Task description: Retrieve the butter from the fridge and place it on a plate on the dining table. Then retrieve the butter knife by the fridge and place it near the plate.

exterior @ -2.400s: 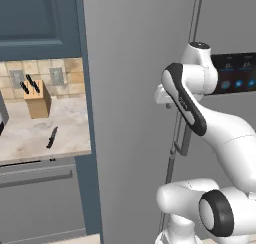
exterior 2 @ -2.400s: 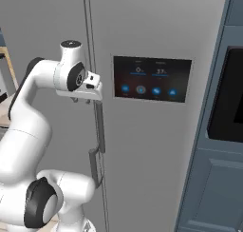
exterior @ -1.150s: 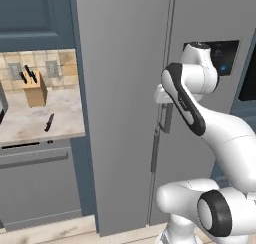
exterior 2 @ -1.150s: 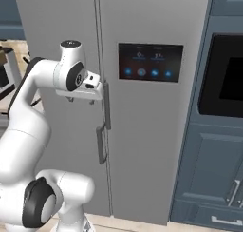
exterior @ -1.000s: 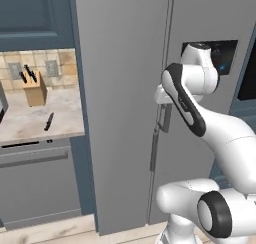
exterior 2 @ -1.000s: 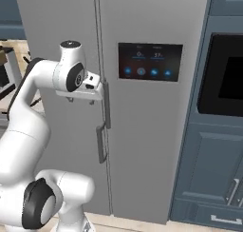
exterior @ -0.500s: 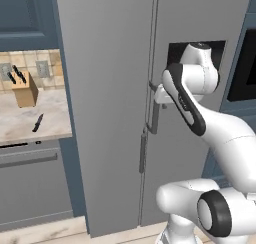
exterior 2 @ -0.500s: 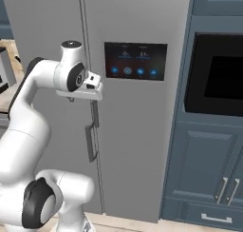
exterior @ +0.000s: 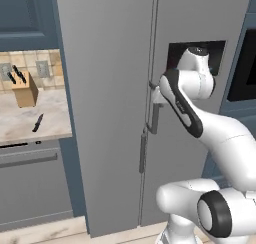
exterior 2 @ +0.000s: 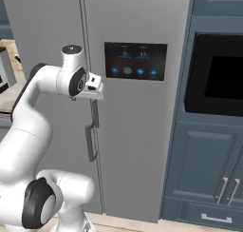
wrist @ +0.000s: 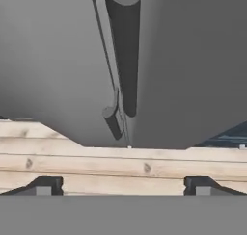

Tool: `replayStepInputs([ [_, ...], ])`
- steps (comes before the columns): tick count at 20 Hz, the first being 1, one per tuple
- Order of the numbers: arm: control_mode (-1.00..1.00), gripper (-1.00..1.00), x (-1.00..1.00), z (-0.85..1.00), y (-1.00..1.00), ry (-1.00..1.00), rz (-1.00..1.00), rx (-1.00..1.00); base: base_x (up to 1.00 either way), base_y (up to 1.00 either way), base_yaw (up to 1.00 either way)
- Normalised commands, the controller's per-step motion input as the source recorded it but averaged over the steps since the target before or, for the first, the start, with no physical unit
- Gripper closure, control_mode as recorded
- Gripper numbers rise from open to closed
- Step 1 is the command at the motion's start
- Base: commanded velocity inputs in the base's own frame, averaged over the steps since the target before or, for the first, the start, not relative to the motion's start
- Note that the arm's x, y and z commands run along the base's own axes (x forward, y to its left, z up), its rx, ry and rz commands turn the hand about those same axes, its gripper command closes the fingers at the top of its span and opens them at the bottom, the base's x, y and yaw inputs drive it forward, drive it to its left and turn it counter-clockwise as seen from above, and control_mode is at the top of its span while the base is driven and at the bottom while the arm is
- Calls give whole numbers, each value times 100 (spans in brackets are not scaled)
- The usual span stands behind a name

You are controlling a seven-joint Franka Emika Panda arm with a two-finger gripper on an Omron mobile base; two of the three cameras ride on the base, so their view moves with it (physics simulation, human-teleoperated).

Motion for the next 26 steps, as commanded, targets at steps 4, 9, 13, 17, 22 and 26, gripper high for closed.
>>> replayStepInputs([
  [4,-100,-100,53,-31,4,-24,0,0,0,0,0],
  [9,-100,-100,53,-33,1,-11,-4,-1,0,0,0],
  [13,-100,-100,38,-37,1,-1,-12,-6,0,0,0],
  [17,-100,-100,31,-25,1,0,-12,-3,0,0,0],
  [22,-100,-100,34,-8,0,-1,-6,0,0,0,0],
  [26,-100,-100,46,0,0,-2,0,0,0,0,0],
])
